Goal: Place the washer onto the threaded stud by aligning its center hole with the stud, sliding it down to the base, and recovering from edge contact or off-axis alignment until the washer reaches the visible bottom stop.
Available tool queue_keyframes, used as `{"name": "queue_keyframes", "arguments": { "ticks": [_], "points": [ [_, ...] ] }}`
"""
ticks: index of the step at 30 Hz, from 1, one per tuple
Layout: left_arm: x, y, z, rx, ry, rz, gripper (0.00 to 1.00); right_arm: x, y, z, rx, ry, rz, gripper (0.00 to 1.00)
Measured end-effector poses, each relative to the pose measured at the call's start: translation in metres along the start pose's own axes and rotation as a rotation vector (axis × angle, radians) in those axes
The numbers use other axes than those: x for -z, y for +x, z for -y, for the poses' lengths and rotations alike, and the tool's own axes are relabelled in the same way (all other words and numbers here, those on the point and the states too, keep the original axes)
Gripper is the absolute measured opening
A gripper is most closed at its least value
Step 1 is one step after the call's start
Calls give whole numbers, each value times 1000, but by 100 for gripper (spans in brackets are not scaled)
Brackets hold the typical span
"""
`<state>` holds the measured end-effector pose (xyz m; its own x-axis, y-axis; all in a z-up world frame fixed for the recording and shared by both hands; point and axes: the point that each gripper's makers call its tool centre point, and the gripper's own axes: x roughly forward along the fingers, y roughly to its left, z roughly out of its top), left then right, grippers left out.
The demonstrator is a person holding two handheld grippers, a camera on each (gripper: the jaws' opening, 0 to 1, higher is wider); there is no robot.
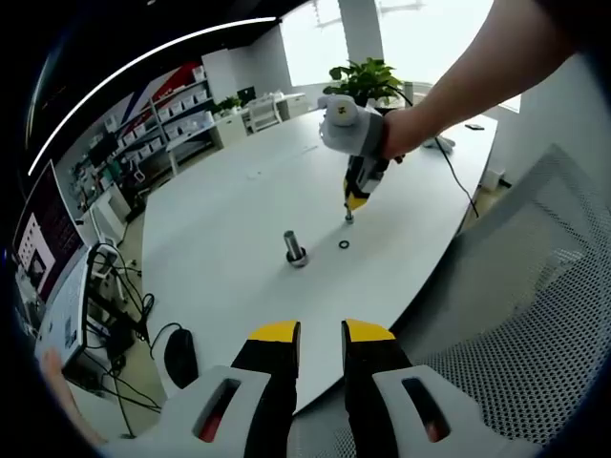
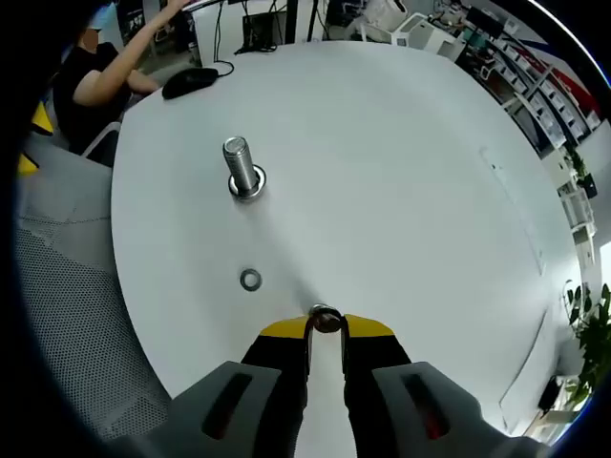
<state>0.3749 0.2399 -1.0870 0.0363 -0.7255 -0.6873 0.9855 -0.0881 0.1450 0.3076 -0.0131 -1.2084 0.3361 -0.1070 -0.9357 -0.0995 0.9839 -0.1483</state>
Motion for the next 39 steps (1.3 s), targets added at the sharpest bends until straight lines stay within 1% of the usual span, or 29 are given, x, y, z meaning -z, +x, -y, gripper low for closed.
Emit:
{"name": "queue_keyframes", "arguments": {
  "ticks": [4, 6, 7, 8, 10, 12, 13, 16, 17, 19, 22, 25, 28, 29, 32, 34, 35, 36, 39],
  "points": [
    [1, 1, 0, 1, -1, 0, 15, 1, 11, 3, -2, 4, -11, 14],
    [1, 1, 0, 1, -1, 0, 15, 2, 6, -1, -4, 17, -19, 14],
    [1, 1, 0, 1, 0, 0, 15, 5, 12, 2, -5, 25, -24, 14],
    [1, 1, 0, 1, 0, 0, 15, 5, 14, 3, -3, 25, -24, 15],
    [1, 0, 0, 0, 0, 1, 15, 6, 9, -5, -1, 29, -26, 15],
    [1, 0, 0, 1, -1, 2, 15, 6, 19, 1, 3, 31, -25, 15],
    [1, 1, 0, 1, -1, 3, 15, 6, 17, -3, 5, 32, -27, 15],
    [0, 0, 0, 1, 0, 3, 15, 9, 23, 0, 5, 32, -40, 16],
    [0, 0, 0, 2, 0, 4, 15, 9, 18, -5, 6, 34, -43, 16],
    [0, 0, 1, 2, 1, 4, 15, 9, 14, -9, 8, 37, -44, 16],
    [0, 0, 1, 3, 1, 6, 15, 5, 22, -4, 7, 34, -44, 16],
    [0, 1, 1, 4, 2, 6, 15, 10, 19, -3, 8, 39, -48, 16],
    [0, 1, 1, 4, 4, 5, 15, 12, 13, -9, 8, 49, -51, 16],
    [0, 1, 1, 4, 4, 5, 15, 13, 15, -5, 8, 52, -53, 17],
    [0, 1, 1, 5, 5, 5, 15, 18, 12, -9, 7, 54, -57, 17],
    [0, 1, 2, 5, 6, 3, 15, 23, 4, -15, 12, 56, -66, 17],
    [0, 0, 2, 6, 6, 3, 15, 25, 10, -7, 14, 60, -69, 19],
    [0, 0, 2, 7, 6, 2, 15, 28, 11, -5, 14, 67, -72, 19],
    [-1, 0, 2, 8, 8, 3, 15, 32, 3, -11, 15, 79, -70, 20]
  ]
}}
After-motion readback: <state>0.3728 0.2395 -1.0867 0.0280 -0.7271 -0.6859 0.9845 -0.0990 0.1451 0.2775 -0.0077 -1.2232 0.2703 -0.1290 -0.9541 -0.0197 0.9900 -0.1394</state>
